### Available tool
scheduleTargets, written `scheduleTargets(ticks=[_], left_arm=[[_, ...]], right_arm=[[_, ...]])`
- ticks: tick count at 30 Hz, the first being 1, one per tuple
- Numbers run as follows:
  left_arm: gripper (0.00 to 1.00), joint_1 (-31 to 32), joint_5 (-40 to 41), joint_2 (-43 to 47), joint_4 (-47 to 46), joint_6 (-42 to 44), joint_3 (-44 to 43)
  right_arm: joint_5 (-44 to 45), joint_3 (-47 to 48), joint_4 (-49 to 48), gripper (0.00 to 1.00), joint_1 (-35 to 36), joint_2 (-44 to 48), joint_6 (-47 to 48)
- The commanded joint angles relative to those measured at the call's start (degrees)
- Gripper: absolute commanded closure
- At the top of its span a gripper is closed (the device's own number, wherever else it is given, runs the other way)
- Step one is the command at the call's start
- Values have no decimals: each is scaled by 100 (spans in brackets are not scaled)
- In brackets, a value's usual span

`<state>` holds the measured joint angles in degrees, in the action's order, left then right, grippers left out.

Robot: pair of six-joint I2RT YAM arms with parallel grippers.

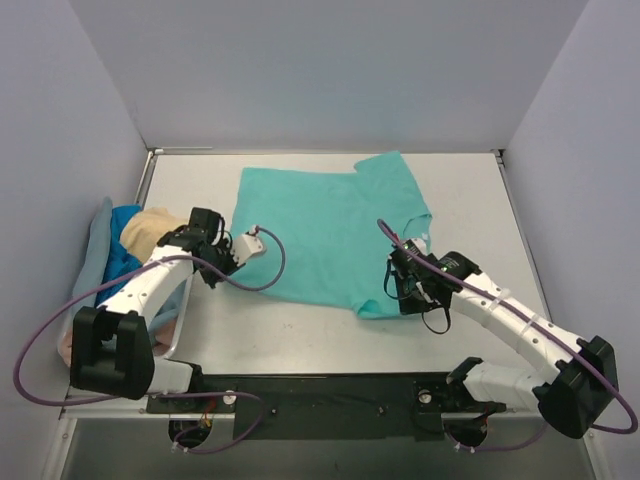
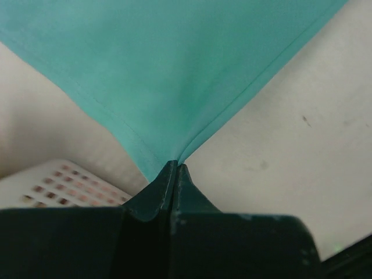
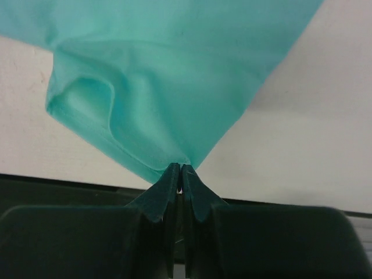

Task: Fold and stack the t-shirts
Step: Flatten out the tshirt, then fold the flattened tshirt in 1/3 of the way

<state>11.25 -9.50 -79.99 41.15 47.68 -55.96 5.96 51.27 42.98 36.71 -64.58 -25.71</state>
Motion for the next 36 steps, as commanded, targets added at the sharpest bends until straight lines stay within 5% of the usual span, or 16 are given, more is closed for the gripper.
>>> scheduleTargets(ticks=[1, 8, 23, 36], left_arm=[[100, 0, -9, 851, 569, -22, 717], [100, -8, -175, 1644, 861, -162, 1281], [100, -307, 853, 1170, -450, -909, 1122], [100, -351, 1231, 906, -695, -1156, 1228]], right_arm=[[-543, -257, 597, 100, 468, -160, -1137], [-236, -249, 528, 100, 303, -151, -849], [3, 876, -1344, 100, -691, -1988, 1770], [-68, 1087, -1959, 100, -1043, -2147, 2439]])
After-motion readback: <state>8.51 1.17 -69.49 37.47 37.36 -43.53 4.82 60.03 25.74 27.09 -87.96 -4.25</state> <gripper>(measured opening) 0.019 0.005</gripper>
